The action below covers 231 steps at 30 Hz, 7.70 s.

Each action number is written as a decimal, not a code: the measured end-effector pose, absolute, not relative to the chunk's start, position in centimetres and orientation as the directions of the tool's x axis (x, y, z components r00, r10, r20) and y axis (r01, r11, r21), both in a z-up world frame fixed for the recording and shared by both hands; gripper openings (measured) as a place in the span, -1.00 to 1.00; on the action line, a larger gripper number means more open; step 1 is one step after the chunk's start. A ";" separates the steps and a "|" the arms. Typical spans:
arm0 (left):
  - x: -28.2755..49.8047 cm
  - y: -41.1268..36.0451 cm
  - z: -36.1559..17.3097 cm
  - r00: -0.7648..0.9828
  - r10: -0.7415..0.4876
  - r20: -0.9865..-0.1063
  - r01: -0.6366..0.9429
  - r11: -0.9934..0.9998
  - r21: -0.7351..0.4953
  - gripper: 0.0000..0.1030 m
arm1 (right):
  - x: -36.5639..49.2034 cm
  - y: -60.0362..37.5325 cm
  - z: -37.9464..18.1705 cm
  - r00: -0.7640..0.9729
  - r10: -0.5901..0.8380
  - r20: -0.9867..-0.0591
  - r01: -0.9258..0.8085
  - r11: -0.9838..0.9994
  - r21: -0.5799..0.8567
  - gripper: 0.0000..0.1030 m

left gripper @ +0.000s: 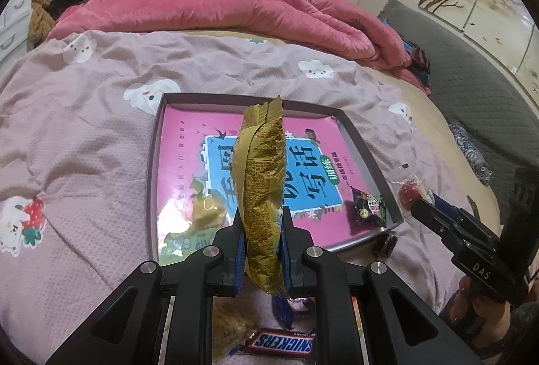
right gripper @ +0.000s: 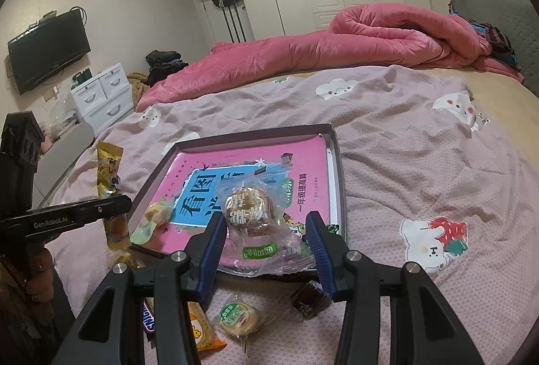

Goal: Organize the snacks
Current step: 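Lift the gold chip bag with the left gripper toward the tray, then lower the gold chip bag into the tray and open the left gripper, then move the left gripper to the clear pastry bag while the right approaches the yellow bag, then close the right gripper on the yellow bag while the left closes on the pastry bag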

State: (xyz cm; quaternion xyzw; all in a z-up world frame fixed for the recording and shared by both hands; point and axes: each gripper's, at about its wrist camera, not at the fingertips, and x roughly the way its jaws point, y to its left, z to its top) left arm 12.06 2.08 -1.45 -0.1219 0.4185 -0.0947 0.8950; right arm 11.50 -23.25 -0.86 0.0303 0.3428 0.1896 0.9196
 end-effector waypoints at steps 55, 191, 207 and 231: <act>16.0 -0.7 -5.8 0.553 -0.291 -0.781 0.126 0.955 -0.267 -0.66 | 14.8 -18.5 -4.7 0.599 0.365 -0.712 -0.440 0.893 0.088 -0.05; 10.3 3.8 -0.4 0.624 -0.237 -0.745 0.052 0.963 -0.263 0.55 | 11.1 -24.7 1.2 0.766 0.332 -0.551 -0.248 0.943 0.223 0.84; 8.8 4.7 -0.8 0.603 -0.221 -0.766 0.030 0.966 -0.256 0.56 | 9.3 -22.9 1.2 0.737 0.367 -0.568 -0.307 0.930 0.202 0.85; 7.4 5.2 -3.6 0.501 -0.234 -0.834 -0.039 0.956 -0.291 0.56 | 6.8 -17.3 -1.8 0.573 0.422 -0.702 -0.489 0.864 0.121 0.85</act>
